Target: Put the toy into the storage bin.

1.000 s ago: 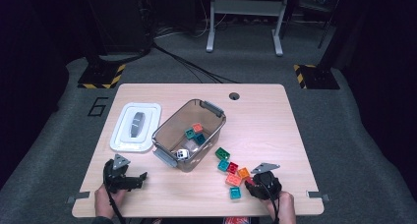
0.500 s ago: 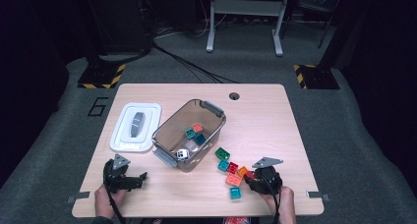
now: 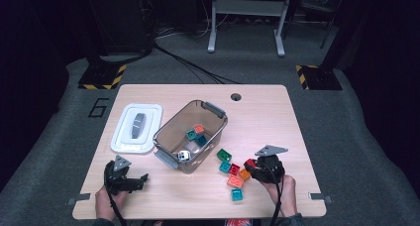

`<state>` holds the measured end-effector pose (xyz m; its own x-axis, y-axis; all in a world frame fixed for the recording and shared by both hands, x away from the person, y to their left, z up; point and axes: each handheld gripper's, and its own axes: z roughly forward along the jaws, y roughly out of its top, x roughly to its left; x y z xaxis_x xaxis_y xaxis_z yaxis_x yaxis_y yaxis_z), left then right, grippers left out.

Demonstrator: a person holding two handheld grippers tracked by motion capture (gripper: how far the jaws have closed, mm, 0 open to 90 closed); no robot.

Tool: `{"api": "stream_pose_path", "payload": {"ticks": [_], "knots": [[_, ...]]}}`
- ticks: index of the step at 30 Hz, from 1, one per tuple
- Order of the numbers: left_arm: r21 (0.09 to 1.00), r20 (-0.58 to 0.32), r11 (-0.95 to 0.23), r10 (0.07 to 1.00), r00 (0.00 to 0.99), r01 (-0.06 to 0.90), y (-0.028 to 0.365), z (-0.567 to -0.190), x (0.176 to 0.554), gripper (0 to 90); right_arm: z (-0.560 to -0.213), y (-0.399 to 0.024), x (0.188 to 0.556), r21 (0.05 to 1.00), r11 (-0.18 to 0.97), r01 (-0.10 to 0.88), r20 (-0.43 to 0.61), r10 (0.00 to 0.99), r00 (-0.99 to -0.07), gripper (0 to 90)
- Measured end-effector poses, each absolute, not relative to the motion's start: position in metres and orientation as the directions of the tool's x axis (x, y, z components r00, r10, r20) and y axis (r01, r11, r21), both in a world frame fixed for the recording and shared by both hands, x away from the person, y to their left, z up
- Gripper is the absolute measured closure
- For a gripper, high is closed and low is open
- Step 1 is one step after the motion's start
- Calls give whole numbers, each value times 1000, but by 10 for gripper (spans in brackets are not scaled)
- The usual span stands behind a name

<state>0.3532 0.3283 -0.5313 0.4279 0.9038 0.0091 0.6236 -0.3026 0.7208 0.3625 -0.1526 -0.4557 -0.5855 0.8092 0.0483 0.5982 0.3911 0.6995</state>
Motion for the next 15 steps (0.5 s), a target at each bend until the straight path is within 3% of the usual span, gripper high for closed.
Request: {"api": "stream_pose_path", "payload": {"ticks": [15], "knots": [[717,10,-305,903,429,626,329,-531,353,29,-434,-126,397,708,424,564,14,791,-612,673]]}}
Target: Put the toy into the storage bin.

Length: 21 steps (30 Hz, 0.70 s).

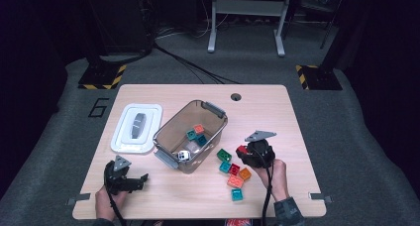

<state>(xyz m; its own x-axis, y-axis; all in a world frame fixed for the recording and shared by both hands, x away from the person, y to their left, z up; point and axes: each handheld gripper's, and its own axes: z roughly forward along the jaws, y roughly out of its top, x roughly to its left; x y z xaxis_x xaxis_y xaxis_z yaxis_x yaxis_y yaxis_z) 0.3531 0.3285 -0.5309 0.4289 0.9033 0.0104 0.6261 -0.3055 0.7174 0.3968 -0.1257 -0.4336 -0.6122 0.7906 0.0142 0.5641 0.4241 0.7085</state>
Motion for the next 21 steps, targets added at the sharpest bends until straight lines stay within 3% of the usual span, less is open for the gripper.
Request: {"api": "stream_pose_path", "payload": {"ticks": [21], "knots": [[716,8,-307,902,432,627,329,-531,353,29,-408,-107,437,716,426,552,-6,795,-606,673]]}}
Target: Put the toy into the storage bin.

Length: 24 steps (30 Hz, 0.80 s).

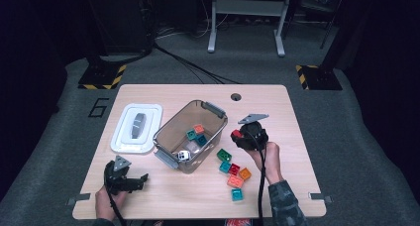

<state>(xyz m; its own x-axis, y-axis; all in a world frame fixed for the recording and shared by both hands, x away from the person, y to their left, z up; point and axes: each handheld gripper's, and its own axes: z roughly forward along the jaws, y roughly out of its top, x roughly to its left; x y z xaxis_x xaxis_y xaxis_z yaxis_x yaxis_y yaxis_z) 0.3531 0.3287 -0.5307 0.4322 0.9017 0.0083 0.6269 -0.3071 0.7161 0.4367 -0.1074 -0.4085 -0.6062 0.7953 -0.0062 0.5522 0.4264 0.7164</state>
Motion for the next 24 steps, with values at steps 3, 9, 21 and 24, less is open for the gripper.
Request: {"api": "stream_pose_path", "payload": {"ticks": [3,9,21,24], "knots": [[716,8,-307,902,432,627,329,-531,353,29,-404,-107,442,726,434,533,-23,790,-613,673],[716,8,-307,902,432,627,329,-531,353,29,-392,-105,450,744,426,515,-33,793,-608,673],[721,9,-303,904,428,623,328,-531,353,30,-368,-79,466,753,452,478,-57,768,-637,673],[724,12,-301,905,425,621,328,-532,353,29,-365,-70,472,755,479,448,-80,745,-662,673]]}}
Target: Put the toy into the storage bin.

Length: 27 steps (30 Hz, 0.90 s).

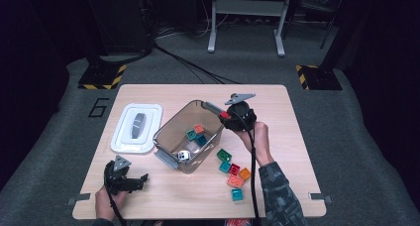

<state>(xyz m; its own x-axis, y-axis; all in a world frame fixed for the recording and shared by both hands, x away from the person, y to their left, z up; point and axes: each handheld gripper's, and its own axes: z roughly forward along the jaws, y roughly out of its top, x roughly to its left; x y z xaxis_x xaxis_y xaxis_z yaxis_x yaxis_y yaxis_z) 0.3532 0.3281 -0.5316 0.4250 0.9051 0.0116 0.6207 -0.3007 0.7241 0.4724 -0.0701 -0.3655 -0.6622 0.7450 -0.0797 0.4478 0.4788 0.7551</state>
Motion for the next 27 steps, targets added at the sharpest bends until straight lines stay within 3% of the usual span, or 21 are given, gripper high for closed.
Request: {"api": "stream_pose_path", "payload": {"ticks": [10,20,27], "knots": [[722,7,-300,905,426,623,328,-532,353,30,-377,-45,490,702,540,465,-76,705,-705,672],[720,6,-302,903,429,625,328,-531,353,30,-383,-46,492,657,571,491,-80,701,-708,666],[721,8,-302,904,428,624,328,-531,353,30,-381,-46,489,655,576,489,-95,705,-702,594]]}}
